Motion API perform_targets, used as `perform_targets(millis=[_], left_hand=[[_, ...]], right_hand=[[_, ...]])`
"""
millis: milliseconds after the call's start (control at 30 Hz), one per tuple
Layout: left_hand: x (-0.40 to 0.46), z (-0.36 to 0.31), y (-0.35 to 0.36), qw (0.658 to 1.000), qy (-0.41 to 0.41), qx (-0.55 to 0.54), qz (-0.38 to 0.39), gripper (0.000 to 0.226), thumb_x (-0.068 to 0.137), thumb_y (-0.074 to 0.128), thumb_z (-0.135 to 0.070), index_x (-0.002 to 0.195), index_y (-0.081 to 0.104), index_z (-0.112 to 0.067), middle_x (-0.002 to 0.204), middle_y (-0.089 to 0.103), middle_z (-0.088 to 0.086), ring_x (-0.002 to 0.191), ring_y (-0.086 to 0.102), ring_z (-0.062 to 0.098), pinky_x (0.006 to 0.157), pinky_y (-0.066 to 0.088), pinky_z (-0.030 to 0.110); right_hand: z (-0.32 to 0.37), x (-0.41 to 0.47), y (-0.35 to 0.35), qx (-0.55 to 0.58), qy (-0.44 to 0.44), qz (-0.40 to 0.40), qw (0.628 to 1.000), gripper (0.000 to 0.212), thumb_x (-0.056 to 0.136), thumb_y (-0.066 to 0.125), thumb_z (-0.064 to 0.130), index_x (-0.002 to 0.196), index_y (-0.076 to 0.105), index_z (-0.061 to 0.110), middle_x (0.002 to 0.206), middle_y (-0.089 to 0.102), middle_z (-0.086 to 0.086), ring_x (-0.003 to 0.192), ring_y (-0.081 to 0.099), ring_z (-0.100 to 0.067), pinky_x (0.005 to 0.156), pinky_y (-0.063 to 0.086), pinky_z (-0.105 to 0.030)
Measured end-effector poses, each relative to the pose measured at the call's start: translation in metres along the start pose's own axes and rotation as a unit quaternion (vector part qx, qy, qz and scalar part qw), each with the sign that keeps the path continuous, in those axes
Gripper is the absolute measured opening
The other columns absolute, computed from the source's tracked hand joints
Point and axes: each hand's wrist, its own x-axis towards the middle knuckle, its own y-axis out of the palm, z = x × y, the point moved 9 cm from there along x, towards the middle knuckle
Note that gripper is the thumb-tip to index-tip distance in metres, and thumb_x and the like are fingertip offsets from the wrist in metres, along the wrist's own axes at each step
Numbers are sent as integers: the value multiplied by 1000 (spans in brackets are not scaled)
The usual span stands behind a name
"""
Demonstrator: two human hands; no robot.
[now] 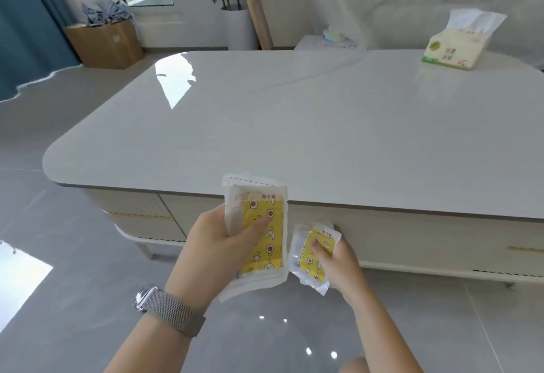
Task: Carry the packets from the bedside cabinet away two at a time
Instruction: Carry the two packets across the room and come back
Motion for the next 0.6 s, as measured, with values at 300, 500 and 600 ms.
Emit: perform_targets(millis=[300,500,600], left_hand=[[11,11,5,997,-9,73,19,10,89,67,-25,97,73,-24,85,76,-10,78,73,8,79,59,34],[17,14,7,996,1,92,15,7,89,67,-26,94,72,-26,84,76,-11,77,73,6,75,58,27],[20,17,4,997,-6,74,14,7,89,68,-24,94,72,-27,84,76,-13,77,73,4,73,56,25]], right_hand=[[-5,5,-1,41,21,9,999,22,95,61,23,116,57,27,102,70,5,94,68,-14,87,57,-39],[-4,-4,0,85,26,36,995,16,95,62,20,109,59,27,104,71,-2,94,70,-20,88,57,-45],[-10,-19,1,72,34,42,996,18,93,63,21,111,60,22,102,72,-3,92,71,-21,87,57,-46]])
